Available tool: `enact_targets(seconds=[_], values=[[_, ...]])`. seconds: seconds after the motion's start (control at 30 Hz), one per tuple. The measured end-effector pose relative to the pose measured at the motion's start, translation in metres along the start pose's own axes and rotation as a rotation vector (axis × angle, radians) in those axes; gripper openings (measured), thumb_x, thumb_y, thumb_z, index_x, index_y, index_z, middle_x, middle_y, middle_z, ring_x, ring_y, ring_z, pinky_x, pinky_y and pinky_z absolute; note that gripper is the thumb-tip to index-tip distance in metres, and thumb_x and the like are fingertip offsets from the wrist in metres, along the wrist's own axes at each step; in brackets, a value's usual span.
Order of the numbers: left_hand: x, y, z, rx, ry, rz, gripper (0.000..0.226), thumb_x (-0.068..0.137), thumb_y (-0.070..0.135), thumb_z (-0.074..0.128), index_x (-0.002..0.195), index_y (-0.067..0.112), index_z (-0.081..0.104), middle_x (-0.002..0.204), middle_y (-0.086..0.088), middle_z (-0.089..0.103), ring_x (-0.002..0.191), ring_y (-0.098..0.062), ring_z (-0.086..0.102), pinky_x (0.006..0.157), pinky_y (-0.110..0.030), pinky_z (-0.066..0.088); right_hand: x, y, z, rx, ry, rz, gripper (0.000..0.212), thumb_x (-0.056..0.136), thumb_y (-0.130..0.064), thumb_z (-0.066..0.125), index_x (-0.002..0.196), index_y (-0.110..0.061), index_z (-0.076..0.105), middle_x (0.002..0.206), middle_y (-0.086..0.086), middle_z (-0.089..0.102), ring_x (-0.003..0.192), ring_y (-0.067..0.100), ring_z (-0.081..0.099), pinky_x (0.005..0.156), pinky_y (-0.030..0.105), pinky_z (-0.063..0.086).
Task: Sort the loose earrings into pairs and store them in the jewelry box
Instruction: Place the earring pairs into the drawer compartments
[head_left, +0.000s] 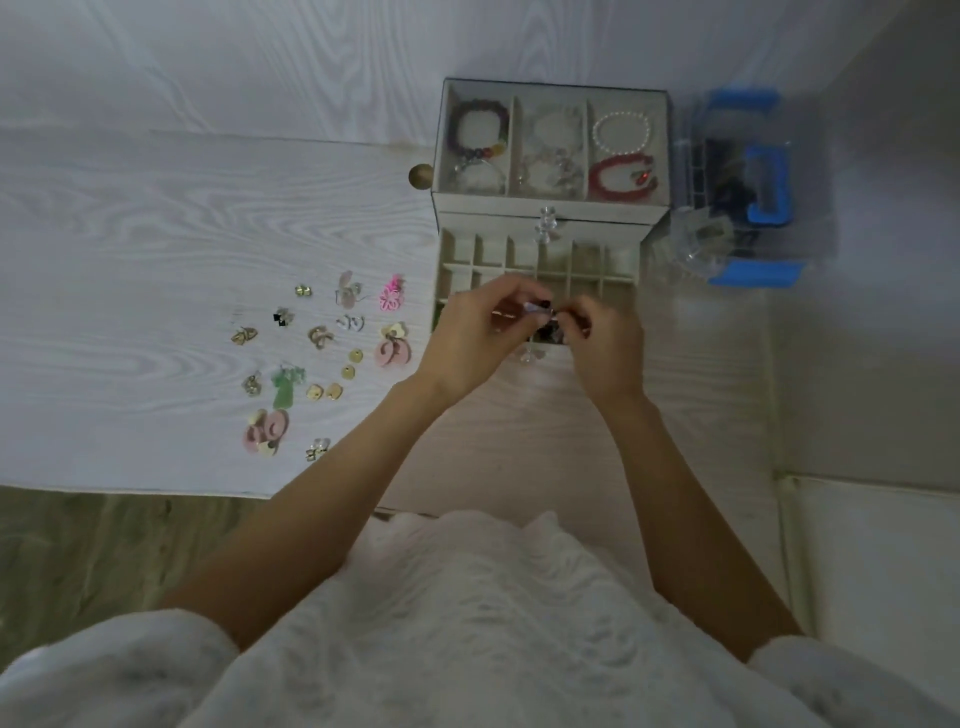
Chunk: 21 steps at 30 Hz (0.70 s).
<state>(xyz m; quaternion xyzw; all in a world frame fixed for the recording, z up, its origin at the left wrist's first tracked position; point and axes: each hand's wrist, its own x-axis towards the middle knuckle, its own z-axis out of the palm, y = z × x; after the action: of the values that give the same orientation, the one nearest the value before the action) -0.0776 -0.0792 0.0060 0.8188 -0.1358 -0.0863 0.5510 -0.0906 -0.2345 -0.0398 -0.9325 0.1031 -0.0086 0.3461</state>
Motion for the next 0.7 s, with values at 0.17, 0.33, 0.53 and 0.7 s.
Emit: enact_targets(seconds=[0.17,0.33,0.53,0.7], values=[[0.025,-0.015,0.030,0.002,-0.018,-0.042,0.017,0.084,0.005,0.065,0.100,0.009,0.065,0.091,-0.002,0.068,0.081,-0.006,0.064,0.079,-0.015,0.051,-0.014,0.014,-0.007,0.006,-0.039,-0.077,0.031,0.085,0.002,0.050,0.108,-0.012,0.066,0.094,0.010,0.070,0.084,0.023,0.060,0.064,0.020,0.031],[0.022,-0.044,0.043,0.315,-0.097,0.010,0.026,0.081,0.003,0.064,0.107,0.009,0.065,0.098,-0.009,0.071,0.089,-0.023,0.067,0.080,-0.030,0.053,-0.016,0.026,-0.006,0.038,-0.087,-0.030,0.036,0.087,0.000,0.047,0.119,-0.014,0.057,0.111,0.006,0.065,0.104,0.023,0.056,0.079,0.023,0.039],[0.016,-0.047,0.039,0.589,-0.139,0.212,0.032,0.082,0.008,0.063,0.114,0.008,0.061,0.095,-0.014,0.068,0.087,-0.033,0.061,0.072,-0.036,0.048,-0.018,0.026,-0.003,-0.006,-0.054,-0.056,0.029,0.087,-0.003,0.051,0.112,-0.012,0.062,0.109,0.007,0.064,0.103,0.024,0.055,0.081,0.024,0.039],[0.014,-0.053,0.035,0.838,-0.046,0.337,0.023,0.085,0.024,0.053,0.092,0.012,0.072,0.095,-0.002,0.068,0.089,-0.027,0.057,0.074,-0.035,0.048,-0.017,0.021,-0.001,-0.061,-0.032,-0.079,0.026,0.088,-0.006,0.051,0.109,-0.011,0.065,0.108,0.008,0.062,0.105,0.027,0.051,0.080,0.026,0.037]])
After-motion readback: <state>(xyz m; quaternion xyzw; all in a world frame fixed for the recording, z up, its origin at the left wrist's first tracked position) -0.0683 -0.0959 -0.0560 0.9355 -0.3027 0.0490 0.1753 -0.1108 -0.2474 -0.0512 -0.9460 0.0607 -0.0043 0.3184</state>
